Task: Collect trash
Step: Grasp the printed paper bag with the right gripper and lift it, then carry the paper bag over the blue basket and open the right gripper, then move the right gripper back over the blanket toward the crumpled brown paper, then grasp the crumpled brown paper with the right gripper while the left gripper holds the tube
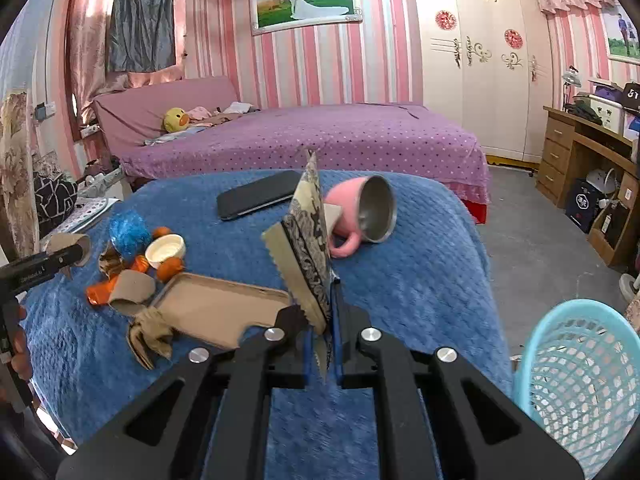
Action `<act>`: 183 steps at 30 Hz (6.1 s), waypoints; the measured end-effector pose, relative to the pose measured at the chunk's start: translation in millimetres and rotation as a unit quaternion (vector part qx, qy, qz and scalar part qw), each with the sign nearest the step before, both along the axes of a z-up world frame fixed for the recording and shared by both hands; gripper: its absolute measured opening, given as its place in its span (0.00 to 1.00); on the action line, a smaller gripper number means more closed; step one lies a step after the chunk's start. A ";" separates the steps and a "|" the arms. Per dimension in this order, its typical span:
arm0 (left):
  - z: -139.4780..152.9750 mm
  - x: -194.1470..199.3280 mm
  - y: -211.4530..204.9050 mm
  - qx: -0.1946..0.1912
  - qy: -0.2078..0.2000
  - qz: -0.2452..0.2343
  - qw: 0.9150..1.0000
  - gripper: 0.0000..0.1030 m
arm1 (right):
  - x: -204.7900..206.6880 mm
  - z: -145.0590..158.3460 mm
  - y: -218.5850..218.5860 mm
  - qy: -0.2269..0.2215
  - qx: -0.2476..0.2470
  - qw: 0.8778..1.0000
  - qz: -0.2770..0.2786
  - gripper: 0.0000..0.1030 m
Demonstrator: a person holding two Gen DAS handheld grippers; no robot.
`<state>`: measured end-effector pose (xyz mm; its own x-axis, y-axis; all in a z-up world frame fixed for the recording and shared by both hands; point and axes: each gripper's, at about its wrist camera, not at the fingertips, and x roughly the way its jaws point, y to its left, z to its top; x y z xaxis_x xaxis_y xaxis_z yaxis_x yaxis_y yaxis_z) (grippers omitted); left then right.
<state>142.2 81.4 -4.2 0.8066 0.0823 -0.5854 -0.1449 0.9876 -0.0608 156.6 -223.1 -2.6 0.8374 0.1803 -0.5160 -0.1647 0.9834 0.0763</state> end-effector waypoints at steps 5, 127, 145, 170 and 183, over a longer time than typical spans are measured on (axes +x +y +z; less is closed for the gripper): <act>0.7 -1.6 -23.1 0.007 -0.005 -0.013 1.000 0.55 | -6.7 -2.2 -19.6 0.002 -0.007 1.000 -0.010 0.08; -44.6 28.5 -43.0 0.000 0.062 -0.041 0.997 0.85 | 14.4 -19.6 -22.7 0.024 -0.090 0.987 -0.133 0.96; -26.8 13.9 -43.2 -0.002 0.030 -0.071 0.997 0.38 | 12.1 -13.9 34.0 0.012 -0.087 0.994 -0.069 0.96; -40.4 -13.0 56.9 0.019 0.018 -0.006 1.000 0.38 | 1.5 -33.5 166.7 0.036 -0.078 0.995 0.042 0.95; -36.3 -15.5 58.0 0.016 0.012 -0.007 1.000 0.38 | -0.7 -46.7 180.9 0.057 -0.079 0.991 0.097 0.40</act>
<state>126.7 139.4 -40.5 0.7936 0.0903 -0.6017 -0.1329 0.9908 -0.0265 155.9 -42.2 -49.3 0.7303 0.2418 -0.6390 -0.3504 0.9355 -0.0465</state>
